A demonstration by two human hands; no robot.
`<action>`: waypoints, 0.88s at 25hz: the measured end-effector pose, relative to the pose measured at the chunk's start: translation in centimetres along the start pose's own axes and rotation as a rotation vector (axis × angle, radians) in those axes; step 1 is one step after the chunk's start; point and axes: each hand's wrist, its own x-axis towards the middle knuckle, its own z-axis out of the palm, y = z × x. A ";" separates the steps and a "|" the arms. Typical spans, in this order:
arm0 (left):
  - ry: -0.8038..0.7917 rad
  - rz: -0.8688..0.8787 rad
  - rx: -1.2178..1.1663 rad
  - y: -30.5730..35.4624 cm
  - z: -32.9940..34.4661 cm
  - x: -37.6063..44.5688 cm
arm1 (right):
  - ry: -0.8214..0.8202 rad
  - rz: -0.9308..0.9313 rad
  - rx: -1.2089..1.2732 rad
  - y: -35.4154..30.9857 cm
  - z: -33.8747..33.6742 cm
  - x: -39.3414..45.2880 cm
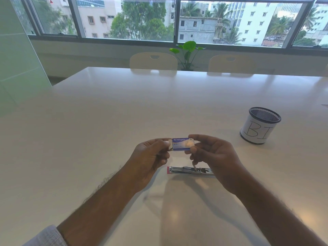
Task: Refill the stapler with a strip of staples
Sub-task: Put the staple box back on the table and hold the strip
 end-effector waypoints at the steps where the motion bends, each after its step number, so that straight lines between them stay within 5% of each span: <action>1: -0.002 0.007 0.013 0.0 0.1 0.0 | -0.001 0.000 0.000 0.0 0.0 0.0; 17: -0.047 -0.080 -0.113 -0.4 -0.6 0.7 | 0.009 -0.020 -0.105 0.2 0.1 0.1; 22: 0.146 -0.131 -0.241 0.3 -0.8 1.4 | 0.061 -0.076 -0.396 -0.3 0.1 2.4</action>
